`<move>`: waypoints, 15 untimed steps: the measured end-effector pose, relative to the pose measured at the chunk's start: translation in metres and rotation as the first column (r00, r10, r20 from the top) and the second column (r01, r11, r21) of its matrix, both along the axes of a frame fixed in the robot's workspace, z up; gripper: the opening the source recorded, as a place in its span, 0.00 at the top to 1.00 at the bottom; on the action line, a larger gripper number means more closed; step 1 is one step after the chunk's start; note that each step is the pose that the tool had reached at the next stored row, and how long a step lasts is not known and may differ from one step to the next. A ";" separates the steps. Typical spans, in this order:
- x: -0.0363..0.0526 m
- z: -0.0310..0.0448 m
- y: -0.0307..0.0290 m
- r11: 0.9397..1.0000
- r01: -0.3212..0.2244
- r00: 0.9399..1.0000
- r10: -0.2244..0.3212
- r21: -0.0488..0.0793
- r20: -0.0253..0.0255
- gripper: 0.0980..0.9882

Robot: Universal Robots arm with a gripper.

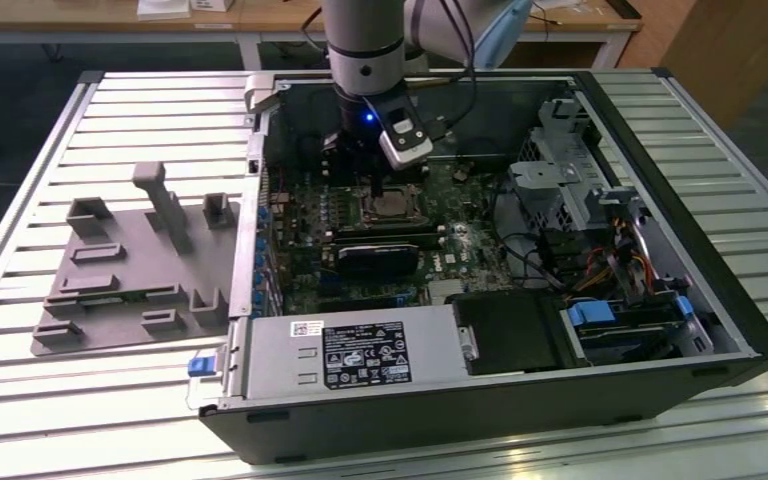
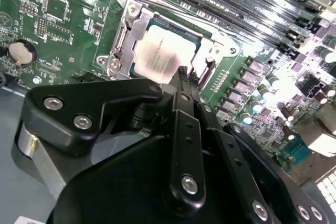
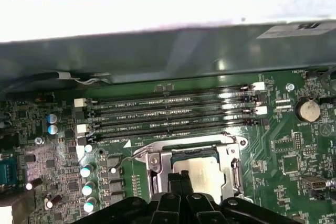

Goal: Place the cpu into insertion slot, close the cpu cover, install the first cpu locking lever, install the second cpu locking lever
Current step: 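Close the cpu cover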

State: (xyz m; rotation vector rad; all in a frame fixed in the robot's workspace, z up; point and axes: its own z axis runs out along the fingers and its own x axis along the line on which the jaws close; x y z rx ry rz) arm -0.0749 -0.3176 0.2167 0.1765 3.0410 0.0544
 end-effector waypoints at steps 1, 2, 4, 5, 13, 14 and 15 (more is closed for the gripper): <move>0.0000 0.0000 0.0000 1.000 0.000 1.000 0.000 -0.004 0.000 1.00; 0.0000 0.0000 0.0000 1.000 0.000 1.000 0.000 -0.009 0.000 1.00; 0.0000 0.0000 0.0000 1.000 0.000 1.000 0.000 -0.023 0.000 1.00; 0.0000 0.0000 0.0000 1.000 0.000 1.000 0.000 -0.029 0.000 1.00; 0.0051 0.0000 0.0000 0.999 0.000 1.000 0.000 -0.032 0.000 1.00; 0.0075 0.0000 0.0000 0.999 0.000 1.000 0.000 -0.032 -0.001 1.00; 0.0099 0.0000 0.0000 0.999 0.000 1.000 0.000 -0.032 -0.001 1.00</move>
